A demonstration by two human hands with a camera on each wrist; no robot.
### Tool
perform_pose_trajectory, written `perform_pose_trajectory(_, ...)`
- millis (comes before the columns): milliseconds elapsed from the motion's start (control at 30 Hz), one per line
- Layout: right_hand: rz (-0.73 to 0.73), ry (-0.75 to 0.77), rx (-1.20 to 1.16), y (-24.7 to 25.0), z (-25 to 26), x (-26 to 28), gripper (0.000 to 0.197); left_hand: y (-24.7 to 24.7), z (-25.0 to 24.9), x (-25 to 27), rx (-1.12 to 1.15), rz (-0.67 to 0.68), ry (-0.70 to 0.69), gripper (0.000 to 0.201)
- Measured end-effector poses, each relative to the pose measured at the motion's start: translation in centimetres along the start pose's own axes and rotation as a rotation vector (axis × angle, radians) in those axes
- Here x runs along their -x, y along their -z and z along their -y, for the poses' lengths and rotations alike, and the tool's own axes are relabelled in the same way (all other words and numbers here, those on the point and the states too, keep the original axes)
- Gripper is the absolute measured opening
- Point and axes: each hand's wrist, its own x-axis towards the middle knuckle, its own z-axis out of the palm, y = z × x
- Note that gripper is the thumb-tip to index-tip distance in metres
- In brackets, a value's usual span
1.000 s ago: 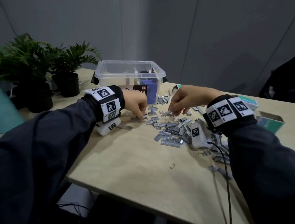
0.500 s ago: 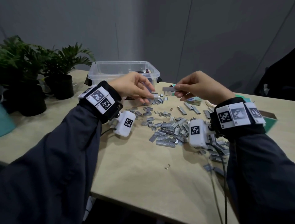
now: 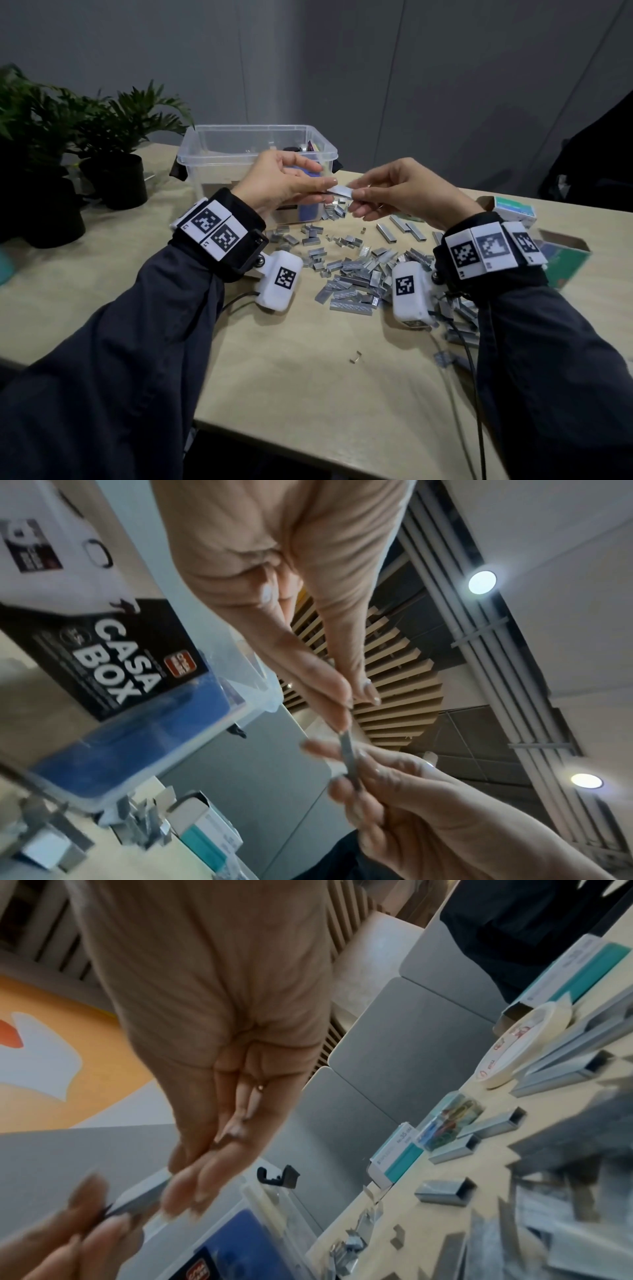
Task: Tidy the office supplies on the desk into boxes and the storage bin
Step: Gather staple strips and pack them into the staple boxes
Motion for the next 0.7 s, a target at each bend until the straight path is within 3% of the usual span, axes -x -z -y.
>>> perform_pose_trajectory(167,-0.173,0.138,-0.021,-0.5,-0.4,-0.3,0.016,-0.4,0.1,0.2,0.045,-0.061,-0.042,0.025)
perform_pose_trajectory(467,-0.256,0.320,0.231,-1.0,-0.3,-0.3,0.038,-0.5,0.4,0.2,0.154,-0.101,-0.051,0.029)
perform_pose_trajectory(700,-0.374,0.442,0.480,-1.6,0.4,-0.7,0.026,-0.9,0.9,-0.3,0.177,-0.114,-0.031,0.030)
